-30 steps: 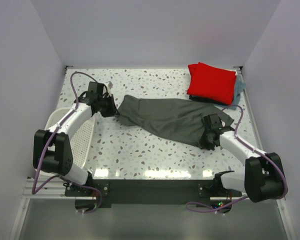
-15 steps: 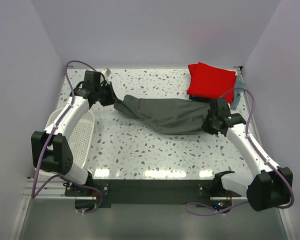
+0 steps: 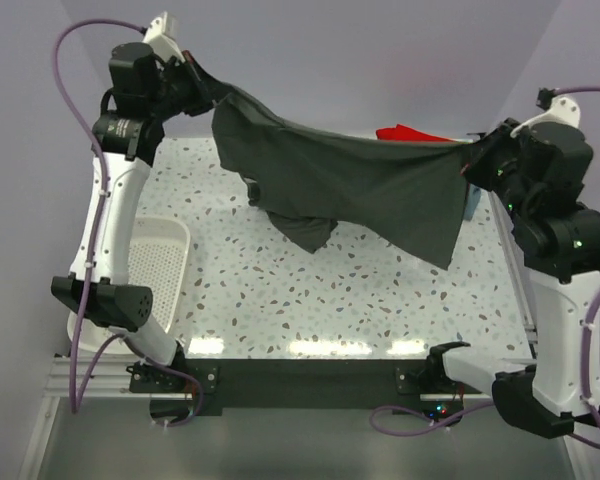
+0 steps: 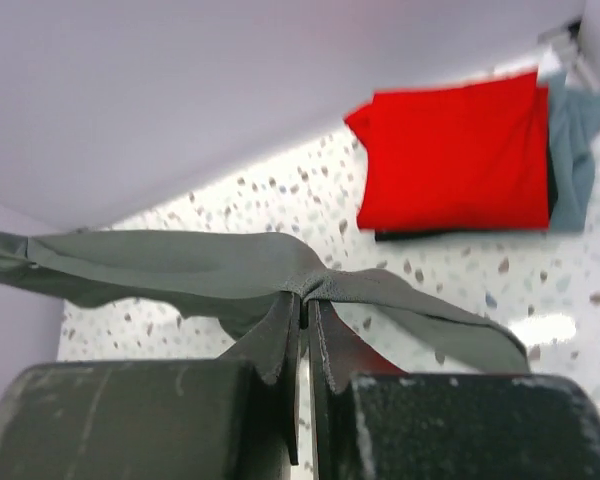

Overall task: Fold and stack the t-shirts
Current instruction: Flatten the tshirt out

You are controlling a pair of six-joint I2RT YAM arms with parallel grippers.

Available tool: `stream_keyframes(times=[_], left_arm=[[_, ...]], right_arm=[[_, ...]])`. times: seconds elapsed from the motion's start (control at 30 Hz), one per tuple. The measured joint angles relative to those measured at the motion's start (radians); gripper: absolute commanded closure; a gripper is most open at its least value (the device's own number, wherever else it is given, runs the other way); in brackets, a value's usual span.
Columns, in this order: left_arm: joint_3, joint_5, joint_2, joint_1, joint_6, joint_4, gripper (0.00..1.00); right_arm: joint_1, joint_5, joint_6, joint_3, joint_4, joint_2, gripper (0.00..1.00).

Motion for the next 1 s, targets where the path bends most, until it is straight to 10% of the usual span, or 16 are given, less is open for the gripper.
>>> stream_keyframes(times=[0.57, 1.0], left_arm=[[0.018, -0.121, -0.426, 0.011, -0.041, 0.034, 1.0], [-0.137, -0.019, -0.341, 0.013, -0.083, 0.122, 1.0]], right_arm=[[0.0, 0.019, -0.096, 0.069, 0.079, -0.271, 1.0], [0.0, 0.011, -0.025, -0.166, 0.1, -0.284, 1.0]])
